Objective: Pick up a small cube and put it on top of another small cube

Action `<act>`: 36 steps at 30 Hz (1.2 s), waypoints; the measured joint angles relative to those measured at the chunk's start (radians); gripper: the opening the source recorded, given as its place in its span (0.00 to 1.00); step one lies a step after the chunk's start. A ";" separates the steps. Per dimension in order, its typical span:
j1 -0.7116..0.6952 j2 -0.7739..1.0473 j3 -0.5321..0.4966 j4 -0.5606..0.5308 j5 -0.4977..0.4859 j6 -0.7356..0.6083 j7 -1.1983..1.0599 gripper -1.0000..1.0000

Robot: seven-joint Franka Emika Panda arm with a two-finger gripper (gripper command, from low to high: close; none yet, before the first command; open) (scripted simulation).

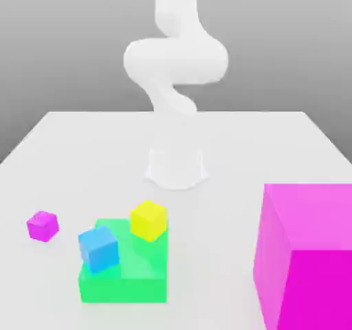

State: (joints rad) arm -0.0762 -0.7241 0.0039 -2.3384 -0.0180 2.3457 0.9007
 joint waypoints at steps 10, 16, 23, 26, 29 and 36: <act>-0.288 0.307 -0.020 -0.155 -0.072 0.184 0.405 0.50; -0.426 0.487 -0.072 -0.246 -0.099 0.293 0.632 0.50; -0.563 0.696 -0.158 -0.354 -0.048 0.424 0.839 0.50; -0.618 0.786 -0.175 -0.400 0.036 0.479 0.882 0.50; -0.648 0.890 -0.138 -0.397 0.116 0.556 0.856 0.50; -0.717 1.052 -0.057 -0.366 0.175 0.686 0.813 0.00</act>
State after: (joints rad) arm -0.7928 0.3282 -0.0531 -2.7048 0.1566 3.0316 1.7136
